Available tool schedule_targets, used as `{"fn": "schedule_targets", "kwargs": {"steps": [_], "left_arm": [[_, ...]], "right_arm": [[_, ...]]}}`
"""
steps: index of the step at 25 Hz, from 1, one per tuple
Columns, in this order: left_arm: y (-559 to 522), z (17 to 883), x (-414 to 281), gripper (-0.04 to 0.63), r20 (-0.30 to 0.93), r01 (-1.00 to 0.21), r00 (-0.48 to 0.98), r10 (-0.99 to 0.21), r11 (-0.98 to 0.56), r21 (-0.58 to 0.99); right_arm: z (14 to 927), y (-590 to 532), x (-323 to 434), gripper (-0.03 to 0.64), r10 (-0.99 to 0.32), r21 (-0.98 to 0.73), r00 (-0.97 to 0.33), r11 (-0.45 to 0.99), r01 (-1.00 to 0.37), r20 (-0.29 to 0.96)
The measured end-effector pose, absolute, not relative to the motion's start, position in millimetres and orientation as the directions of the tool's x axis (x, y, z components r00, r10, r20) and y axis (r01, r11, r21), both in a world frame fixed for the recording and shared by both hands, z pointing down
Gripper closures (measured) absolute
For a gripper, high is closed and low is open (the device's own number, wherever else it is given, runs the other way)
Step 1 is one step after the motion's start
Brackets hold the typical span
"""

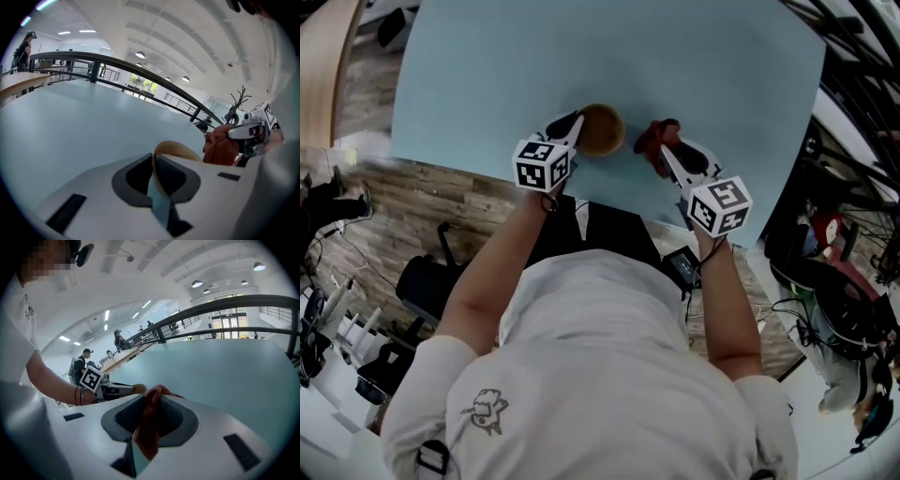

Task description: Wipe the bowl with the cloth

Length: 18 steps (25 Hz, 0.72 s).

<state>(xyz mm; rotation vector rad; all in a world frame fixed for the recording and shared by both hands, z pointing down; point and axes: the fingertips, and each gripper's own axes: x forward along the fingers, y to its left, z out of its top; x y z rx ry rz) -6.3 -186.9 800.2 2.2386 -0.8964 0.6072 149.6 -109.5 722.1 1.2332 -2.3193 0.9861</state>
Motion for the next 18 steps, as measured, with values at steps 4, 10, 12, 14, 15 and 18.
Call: {"fn": "schedule_targets", "kwargs": {"steps": [4, 10, 12, 14, 15, 18], "left_arm": [[-185, 801, -4, 0.552, 0.609, -0.727, 0.665, -0.432, -0.559, 0.398], [-187, 795, -10, 0.471, 0.602, -0.734, 0.662, -0.447, -0.551, 0.397], [-189, 791, -15, 0.471, 0.604, -0.741, 0.653, -0.456, -0.549, 0.387], [-191, 783, -20, 0.471, 0.599, -0.746, 0.649, -0.469, -0.55, 0.376], [-193, 777, -21, 0.471, 0.594, -0.746, 0.648, -0.477, -0.553, 0.37], [-202, 751, -27, 0.488, 0.564, -0.752, 0.646, -0.515, -0.558, 0.352]], "right_arm": [[722, -107, 150, 0.526, -0.593, -0.423, -0.568, 0.381, -0.822, 0.571], [717, -102, 144, 0.526, -0.594, -0.421, -0.57, 0.385, -0.821, 0.568], [715, -102, 144, 0.526, -0.597, -0.42, -0.569, 0.386, -0.821, 0.565], [708, -103, 144, 0.526, -0.604, -0.413, -0.568, 0.392, -0.822, 0.558], [702, -105, 144, 0.526, -0.609, -0.406, -0.567, 0.397, -0.823, 0.554], [683, -111, 145, 0.526, -0.63, -0.388, -0.566, 0.413, -0.824, 0.532]]}}
